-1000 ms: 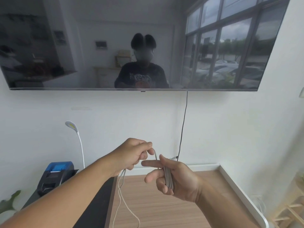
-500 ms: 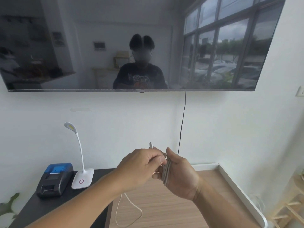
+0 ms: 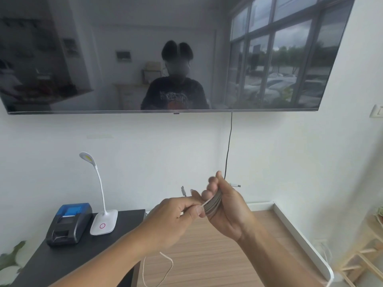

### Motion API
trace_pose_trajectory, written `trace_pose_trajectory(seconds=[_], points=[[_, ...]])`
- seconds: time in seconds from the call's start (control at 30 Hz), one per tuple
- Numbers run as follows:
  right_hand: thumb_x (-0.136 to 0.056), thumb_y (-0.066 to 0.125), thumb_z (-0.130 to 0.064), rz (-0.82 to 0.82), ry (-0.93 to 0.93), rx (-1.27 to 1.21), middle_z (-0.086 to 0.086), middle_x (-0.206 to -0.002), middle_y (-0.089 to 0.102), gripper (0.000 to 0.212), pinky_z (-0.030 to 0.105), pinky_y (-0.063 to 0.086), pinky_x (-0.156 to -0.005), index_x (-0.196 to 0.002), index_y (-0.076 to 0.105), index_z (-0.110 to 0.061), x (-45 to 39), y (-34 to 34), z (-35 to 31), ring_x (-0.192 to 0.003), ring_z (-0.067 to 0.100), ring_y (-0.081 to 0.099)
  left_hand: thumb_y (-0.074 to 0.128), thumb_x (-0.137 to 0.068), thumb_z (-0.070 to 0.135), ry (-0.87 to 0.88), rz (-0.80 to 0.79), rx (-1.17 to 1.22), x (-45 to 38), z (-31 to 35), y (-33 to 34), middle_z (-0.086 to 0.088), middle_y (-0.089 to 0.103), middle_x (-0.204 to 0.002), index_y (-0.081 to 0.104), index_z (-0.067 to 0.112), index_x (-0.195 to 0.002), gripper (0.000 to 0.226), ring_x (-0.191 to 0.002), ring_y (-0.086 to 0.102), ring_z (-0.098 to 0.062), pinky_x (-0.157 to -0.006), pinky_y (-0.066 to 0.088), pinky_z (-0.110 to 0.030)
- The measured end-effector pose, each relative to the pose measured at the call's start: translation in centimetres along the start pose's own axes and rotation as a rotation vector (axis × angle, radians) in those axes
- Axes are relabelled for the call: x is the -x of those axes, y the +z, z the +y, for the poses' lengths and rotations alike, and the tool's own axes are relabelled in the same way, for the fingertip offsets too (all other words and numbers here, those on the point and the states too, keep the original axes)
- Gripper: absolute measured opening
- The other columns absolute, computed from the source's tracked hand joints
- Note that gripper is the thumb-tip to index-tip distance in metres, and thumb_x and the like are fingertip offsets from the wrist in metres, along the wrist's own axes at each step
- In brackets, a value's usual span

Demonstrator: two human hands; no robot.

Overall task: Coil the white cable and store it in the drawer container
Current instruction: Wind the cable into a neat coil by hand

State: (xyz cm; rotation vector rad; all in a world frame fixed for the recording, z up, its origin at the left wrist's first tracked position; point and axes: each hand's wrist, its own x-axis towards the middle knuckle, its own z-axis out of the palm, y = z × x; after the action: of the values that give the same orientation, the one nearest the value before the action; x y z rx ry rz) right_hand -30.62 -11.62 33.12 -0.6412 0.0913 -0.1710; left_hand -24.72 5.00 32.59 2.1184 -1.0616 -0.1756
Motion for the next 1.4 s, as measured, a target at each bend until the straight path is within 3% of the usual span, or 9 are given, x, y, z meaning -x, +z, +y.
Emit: trace_pose_trajectory(seconds=[0.13, 0.23, 0.37, 0.57, 0.73, 0.8, 0.93, 1.23, 1.4], points=[[-0.107, 0.049, -0.026, -0.033, 0.019, -0.036, -0.008, -0.038, 0.04, 0.029, 0.027, 0.064, -0.07, -0.108, 0.064, -0.002, -0.1, -0.5, -1.4, -0.026, 0.007, 0.037, 0.05, -0.104, 0.043, 0.006, -0.067, 0.029, 0.4, -0.2, 0.1, 0.027, 0.059, -0.063, 0.069, 0.039, -0.087, 0.025, -0.058, 0.048, 0.0, -0.062, 0.039, -0.026], [-0.107, 0.05, -0.027, -0.076, 0.026, -0.043, -0.007, -0.057, 0.063, 0.046, 0.024, 0.064, -0.07, -0.134, 0.056, 0.009, 0.0, -0.8, -1.8, -0.03, 0.006, 0.047, 0.049, -0.101, 0.046, 0.008, -0.085, 0.093, 0.6, -0.4, 0.2, 0.014, 0.053, -0.063, 0.069, 0.034, -0.09, 0.026, -0.061, 0.046, -0.008, -0.063, 0.039, -0.027], [-0.101, 0.051, -0.002, -0.106, -0.019, -0.04, 0.005, -0.138, 0.069, 0.041, 0.029, 0.065, -0.073, -0.141, 0.056, -0.004, -0.2, -1.2, -1.7, -0.108, 0.022, 0.076, 0.046, -0.095, 0.054, -0.002, -0.109, 0.126, 0.5, -0.5, 0.3, 0.006, 0.048, -0.065, 0.069, 0.031, -0.092, 0.032, -0.063, 0.045, -0.012, -0.062, 0.039, -0.027], [-0.097, 0.033, 0.008, -0.029, -0.142, 0.024, 0.003, -0.149, 0.056, 0.055, 0.048, 0.055, -0.103, -0.129, 0.073, -0.012, -1.1, -1.2, -1.6, -0.133, 0.035, 0.059, 0.048, -0.104, 0.042, -0.036, -0.112, 0.152, 0.1, -1.5, 0.2, 0.009, 0.049, -0.062, 0.069, 0.029, -0.088, 0.029, -0.063, 0.046, -0.009, -0.065, 0.041, -0.026], [-0.099, 0.026, 0.007, -0.085, -0.119, -0.043, 0.024, -0.133, 0.069, 0.046, 0.055, 0.061, -0.092, -0.137, 0.052, 0.005, -0.9, -1.1, -1.5, -0.116, 0.041, 0.071, 0.048, -0.103, 0.042, -0.039, -0.147, 0.171, 0.1, -1.4, 0.7, 0.01, 0.05, -0.062, 0.068, 0.03, -0.087, 0.028, -0.063, 0.047, -0.01, -0.067, 0.042, -0.028], [-0.098, 0.027, 0.007, -0.063, -0.122, -0.082, 0.021, -0.129, 0.072, 0.041, 0.037, 0.066, -0.076, -0.13, 0.051, 0.007, -0.9, -1.1, -1.7, -0.087, 0.022, 0.079, 0.048, -0.101, 0.048, -0.047, -0.161, 0.158, 0.1, -1.3, 0.8, 0.009, 0.05, -0.063, 0.069, 0.031, -0.088, 0.03, -0.063, 0.047, -0.01, -0.067, 0.042, -0.028], [-0.108, 0.042, -0.018, -0.019, -0.098, 0.035, 0.003, -0.132, 0.073, 0.021, 0.014, 0.054, -0.05, -0.104, 0.057, -0.003, -0.6, -1.3, -2.1, -0.038, 0.002, 0.049, 0.047, -0.101, 0.049, -0.085, -0.184, 0.16, 0.0, -1.6, 1.0, 0.01, 0.052, -0.066, 0.069, 0.032, -0.087, 0.031, -0.063, 0.047, -0.007, -0.065, 0.042, -0.026], [-0.11, 0.041, -0.039, 0.06, -0.072, 0.294, 0.005, -0.12, 0.079, 0.043, 0.023, 0.055, -0.053, -0.136, 0.051, -0.006, -0.1, -1.7, -1.9, -0.048, 0.008, 0.053, 0.049, -0.108, 0.036, -0.191, -0.132, 0.266, 0.0, -2.9, -0.1, 0.016, 0.054, -0.069, 0.066, 0.028, -0.075, 0.037, -0.049, 0.045, 0.004, -0.048, 0.035, -0.008], [-0.104, 0.046, -0.045, -0.092, 0.045, 0.367, 0.006, -0.092, 0.08, 0.05, 0.022, 0.051, -0.048, -0.116, 0.077, -0.008, 0.7, -1.3, -1.6, -0.048, 0.01, 0.059, 0.051, -0.105, 0.041, -0.316, -0.178, 0.36, -0.9, -2.2, -1.0, 0.016, 0.05, -0.058, 0.061, 0.026, -0.068, 0.041, -0.043, 0.032, -0.003, -0.043, 0.027, -0.017]])
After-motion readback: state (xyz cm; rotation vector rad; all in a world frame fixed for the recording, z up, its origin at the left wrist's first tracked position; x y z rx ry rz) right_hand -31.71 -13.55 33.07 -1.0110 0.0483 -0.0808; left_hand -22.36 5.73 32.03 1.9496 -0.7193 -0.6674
